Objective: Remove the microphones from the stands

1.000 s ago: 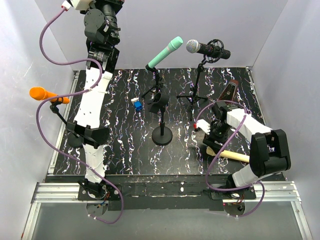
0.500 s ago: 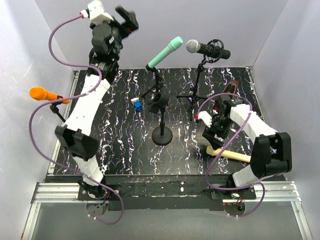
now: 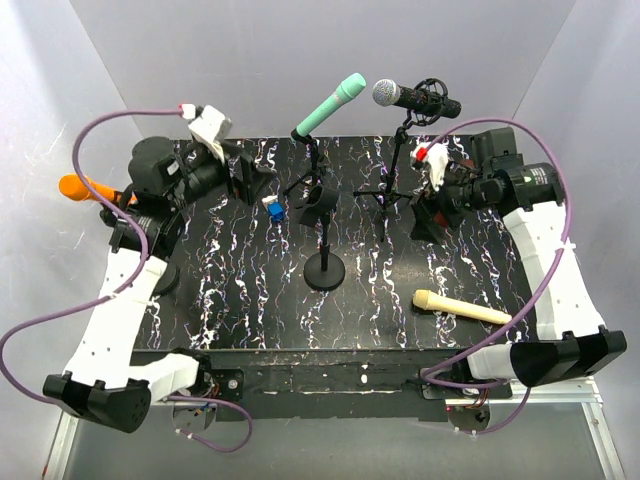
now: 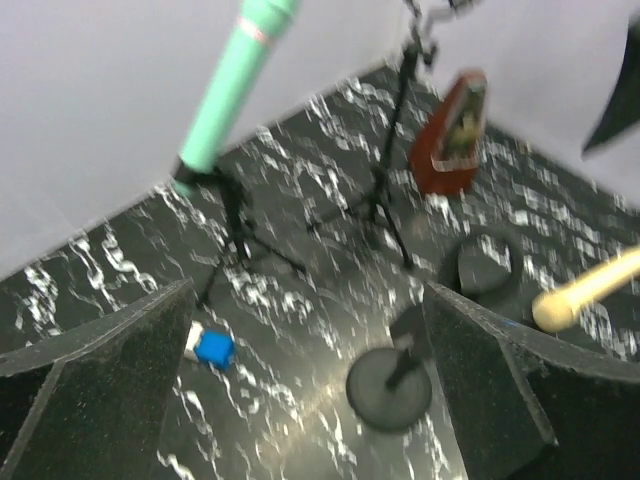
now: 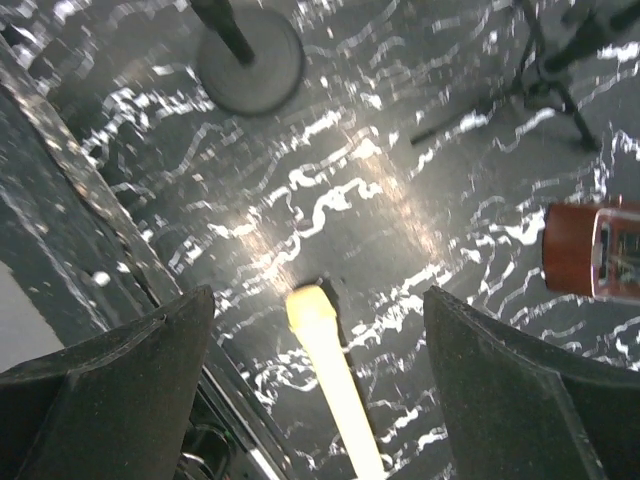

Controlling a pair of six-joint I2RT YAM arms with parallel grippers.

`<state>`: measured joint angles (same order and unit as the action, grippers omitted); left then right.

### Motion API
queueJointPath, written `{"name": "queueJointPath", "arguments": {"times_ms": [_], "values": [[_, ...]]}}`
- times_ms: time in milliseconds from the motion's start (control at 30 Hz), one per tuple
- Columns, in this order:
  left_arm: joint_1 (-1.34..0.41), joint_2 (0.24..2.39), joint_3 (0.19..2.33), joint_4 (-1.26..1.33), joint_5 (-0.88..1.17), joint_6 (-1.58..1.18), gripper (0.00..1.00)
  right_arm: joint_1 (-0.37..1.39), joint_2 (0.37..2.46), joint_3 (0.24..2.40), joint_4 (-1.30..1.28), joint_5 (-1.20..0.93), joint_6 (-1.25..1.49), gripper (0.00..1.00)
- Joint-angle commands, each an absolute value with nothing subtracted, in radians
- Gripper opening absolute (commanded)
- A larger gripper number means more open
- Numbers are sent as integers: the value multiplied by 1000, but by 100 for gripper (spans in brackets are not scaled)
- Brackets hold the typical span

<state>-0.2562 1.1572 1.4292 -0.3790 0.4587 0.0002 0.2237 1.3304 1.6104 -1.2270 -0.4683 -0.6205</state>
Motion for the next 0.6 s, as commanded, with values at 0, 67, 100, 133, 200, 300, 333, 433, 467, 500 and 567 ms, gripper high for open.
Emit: {"name": "queueJointPath", "arguments": {"times_ms": [0, 67, 100, 133, 200, 300, 333, 433, 467, 500, 567], "values": [[-253, 1161, 1319, -566, 624, 162, 98, 232, 1374, 1736, -1258, -641, -485, 92], [-253, 1199, 1333, -612, 688, 176, 98, 233, 1397, 1776, -1253, -687, -477, 92], [-253, 1224, 1344, -612, 721, 164, 98, 235, 1404, 1784, -1241, -699, -471, 92], [-253, 1248, 1362, -614, 792, 190, 98, 236, 1407, 1786, -1226, -703, -459, 92], [-256, 1278, 1373, -594, 901, 251, 98, 238, 1413, 1787, -1212, -712, -443, 92], [-278, 1316, 1394, -520, 974, 285, 98, 239, 1402, 1773, -1174, -710, -384, 92], [-287, 1334, 1413, -514, 988, 288, 98, 238, 1391, 1754, -1155, -706, -362, 93], [-316, 1382, 1454, -514, 1041, 296, 96, 241, 1361, 1695, -1109, -651, -313, 93], [-324, 1396, 1463, -514, 1057, 296, 96, 244, 1362, 1689, -1112, -619, -302, 93], [-333, 1408, 1471, -514, 1065, 299, 95, 250, 1364, 1686, -1117, -571, -290, 93], [-353, 1436, 1486, -514, 1077, 298, 93, 261, 1356, 1657, -1106, -471, -269, 93]]}}
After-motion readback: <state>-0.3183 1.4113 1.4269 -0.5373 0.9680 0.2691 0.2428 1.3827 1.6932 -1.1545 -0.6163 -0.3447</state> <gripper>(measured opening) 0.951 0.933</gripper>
